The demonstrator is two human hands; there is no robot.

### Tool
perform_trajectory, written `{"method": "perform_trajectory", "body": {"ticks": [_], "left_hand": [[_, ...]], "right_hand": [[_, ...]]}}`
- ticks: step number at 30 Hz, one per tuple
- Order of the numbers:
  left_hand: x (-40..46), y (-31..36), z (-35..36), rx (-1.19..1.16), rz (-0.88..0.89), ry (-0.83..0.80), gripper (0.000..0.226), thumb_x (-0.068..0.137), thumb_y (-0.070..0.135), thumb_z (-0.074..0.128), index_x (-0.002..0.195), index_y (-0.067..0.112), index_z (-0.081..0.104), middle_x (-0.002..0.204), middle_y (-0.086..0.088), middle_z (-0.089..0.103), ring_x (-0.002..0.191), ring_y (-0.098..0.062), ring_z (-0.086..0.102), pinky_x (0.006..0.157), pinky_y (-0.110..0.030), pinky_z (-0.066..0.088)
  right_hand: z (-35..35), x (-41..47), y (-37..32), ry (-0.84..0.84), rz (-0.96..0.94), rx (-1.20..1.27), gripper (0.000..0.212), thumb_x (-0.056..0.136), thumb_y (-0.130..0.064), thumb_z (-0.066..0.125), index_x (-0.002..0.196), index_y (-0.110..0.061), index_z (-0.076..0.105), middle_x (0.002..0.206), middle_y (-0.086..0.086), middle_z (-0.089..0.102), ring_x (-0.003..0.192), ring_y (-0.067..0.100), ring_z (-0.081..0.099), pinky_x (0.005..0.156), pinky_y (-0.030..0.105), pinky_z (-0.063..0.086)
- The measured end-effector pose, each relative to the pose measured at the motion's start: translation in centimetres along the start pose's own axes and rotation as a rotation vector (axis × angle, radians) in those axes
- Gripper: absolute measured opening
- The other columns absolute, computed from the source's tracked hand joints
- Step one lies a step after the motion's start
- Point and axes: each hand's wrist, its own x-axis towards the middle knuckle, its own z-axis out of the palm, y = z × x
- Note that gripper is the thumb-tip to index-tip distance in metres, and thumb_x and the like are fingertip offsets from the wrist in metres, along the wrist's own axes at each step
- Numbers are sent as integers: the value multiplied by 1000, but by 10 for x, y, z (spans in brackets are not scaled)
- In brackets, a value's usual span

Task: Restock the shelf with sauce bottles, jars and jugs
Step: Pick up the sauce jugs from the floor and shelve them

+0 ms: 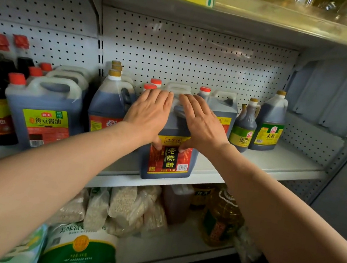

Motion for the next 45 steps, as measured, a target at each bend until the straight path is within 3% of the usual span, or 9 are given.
{"method": "perform_trajectory", "body": {"ticks": [13,27,45], "left_hand": [[27,-10,21,-4,10,26,144,44,70,84,150,-1,15,148,-12,32,136,-30,32,116,-38,24],[70,-27,56,40,-31,-26,145,45,70,83,151,1,12,151,-13,28,141,-31,26,119,-40,16],[76,-32,52,-14,-25,-77,145,49,75,78,154,4,8,157,-9,20,145,-27,18,119,-36,12]], "right_hand": [[13,31,8,-11,-8,7,151,47,-55,94,159,-6,5,165,11,19,153,32,15,125,40,19],[52,81,22,7,-22,56,148,49,-49,96,160,-9,6,165,8,19,153,30,14,124,42,22],[56,91,42,4,-95,106,147,50,-65,90,160,-19,5,166,2,18,154,26,14,122,42,26]]}}
